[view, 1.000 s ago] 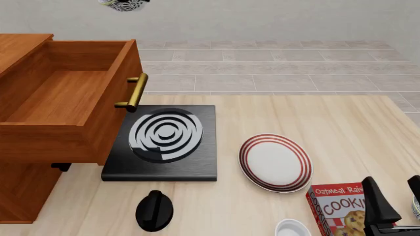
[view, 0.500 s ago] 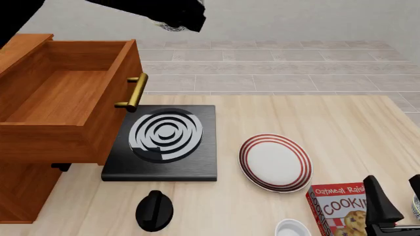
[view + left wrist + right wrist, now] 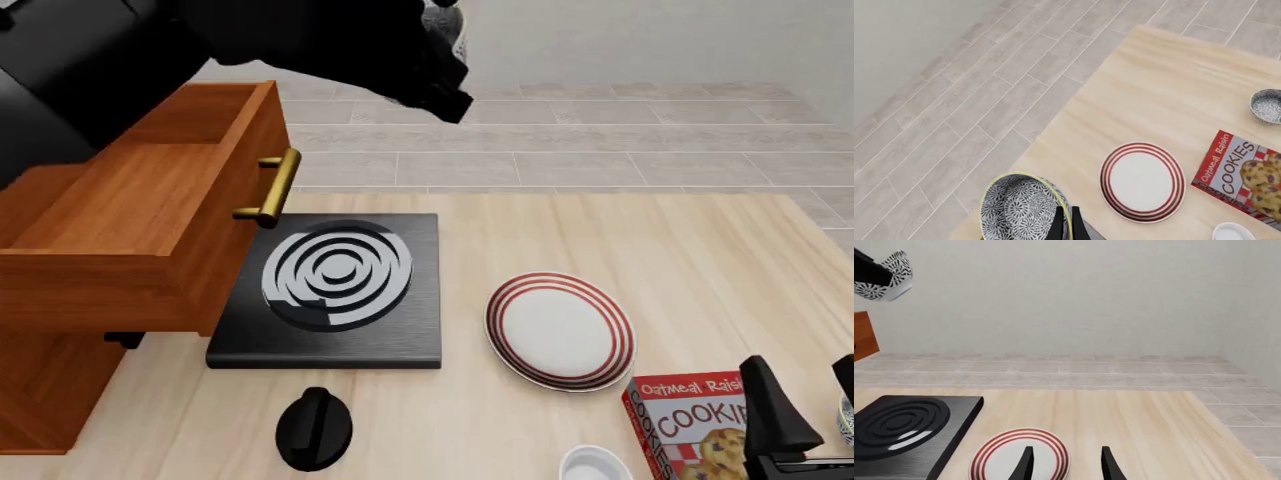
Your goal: Pick the akita bowl in the top layer of the wooden cabinet and place it on the plate.
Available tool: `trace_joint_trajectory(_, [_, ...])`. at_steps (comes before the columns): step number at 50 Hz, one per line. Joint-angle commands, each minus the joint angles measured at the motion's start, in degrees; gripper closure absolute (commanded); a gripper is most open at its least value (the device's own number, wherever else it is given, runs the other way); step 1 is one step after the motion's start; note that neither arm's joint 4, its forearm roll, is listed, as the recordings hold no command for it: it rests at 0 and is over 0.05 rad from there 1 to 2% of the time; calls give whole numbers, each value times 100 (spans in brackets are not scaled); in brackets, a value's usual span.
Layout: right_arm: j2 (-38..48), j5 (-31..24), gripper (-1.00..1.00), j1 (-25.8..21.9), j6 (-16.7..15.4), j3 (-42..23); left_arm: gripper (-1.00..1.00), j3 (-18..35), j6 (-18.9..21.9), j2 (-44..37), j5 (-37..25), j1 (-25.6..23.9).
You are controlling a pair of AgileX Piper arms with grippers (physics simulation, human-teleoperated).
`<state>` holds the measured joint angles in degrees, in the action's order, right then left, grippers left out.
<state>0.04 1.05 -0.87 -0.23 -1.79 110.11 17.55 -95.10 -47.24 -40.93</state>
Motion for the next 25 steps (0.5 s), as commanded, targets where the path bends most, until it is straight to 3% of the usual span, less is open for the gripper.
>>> trace_joint_trajectory(1, [0,5,-100,-8,30,-3,100,-260,121,-168,331,-114])
trace_joint_trajectory(25, [0,12,-100,-3,81,-9,100,-593,376,-609,934,-317])
